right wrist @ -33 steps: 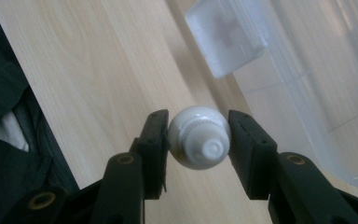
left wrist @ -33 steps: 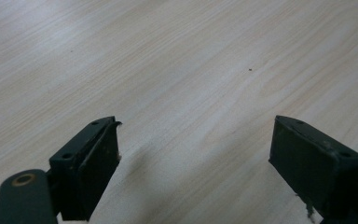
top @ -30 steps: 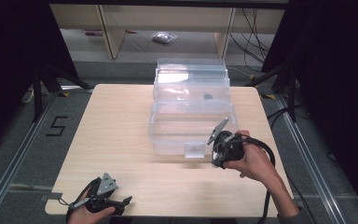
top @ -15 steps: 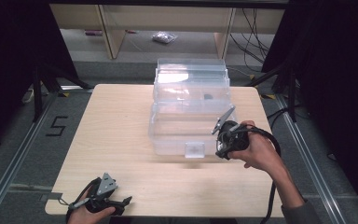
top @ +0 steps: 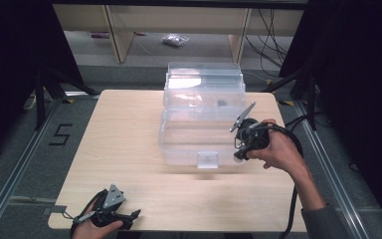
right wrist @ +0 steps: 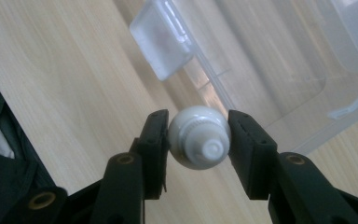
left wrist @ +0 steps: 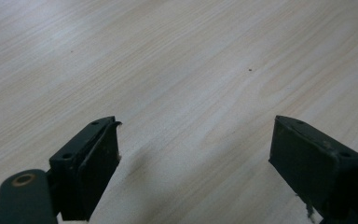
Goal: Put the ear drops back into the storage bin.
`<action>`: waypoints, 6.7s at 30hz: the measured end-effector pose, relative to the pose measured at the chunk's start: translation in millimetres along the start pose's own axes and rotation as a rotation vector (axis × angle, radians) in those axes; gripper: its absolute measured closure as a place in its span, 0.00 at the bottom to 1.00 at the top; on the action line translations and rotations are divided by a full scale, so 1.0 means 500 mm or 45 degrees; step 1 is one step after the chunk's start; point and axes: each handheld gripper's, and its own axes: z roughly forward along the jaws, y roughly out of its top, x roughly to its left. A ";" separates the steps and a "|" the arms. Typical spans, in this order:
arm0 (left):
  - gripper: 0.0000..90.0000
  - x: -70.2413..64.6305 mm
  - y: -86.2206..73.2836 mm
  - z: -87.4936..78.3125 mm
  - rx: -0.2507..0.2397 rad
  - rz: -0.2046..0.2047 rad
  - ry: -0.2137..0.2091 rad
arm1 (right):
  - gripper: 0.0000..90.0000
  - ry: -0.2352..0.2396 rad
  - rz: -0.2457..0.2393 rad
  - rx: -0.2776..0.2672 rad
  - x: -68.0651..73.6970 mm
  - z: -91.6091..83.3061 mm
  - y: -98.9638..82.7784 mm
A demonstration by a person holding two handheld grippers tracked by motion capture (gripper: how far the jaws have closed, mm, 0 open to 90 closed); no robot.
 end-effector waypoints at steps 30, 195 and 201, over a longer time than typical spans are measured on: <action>0.17 0.001 0.000 -0.001 -0.001 0.000 -0.006 | 0.67 0.004 0.167 0.024 -0.118 0.041 0.043; 0.17 0.000 0.000 0.000 -0.001 -0.003 -0.003 | 0.28 0.006 0.389 -0.234 -0.076 0.055 -0.044; 0.17 0.002 0.000 0.001 0.024 -0.008 0.001 | 0.28 0.006 0.384 -0.279 -0.055 0.059 -0.056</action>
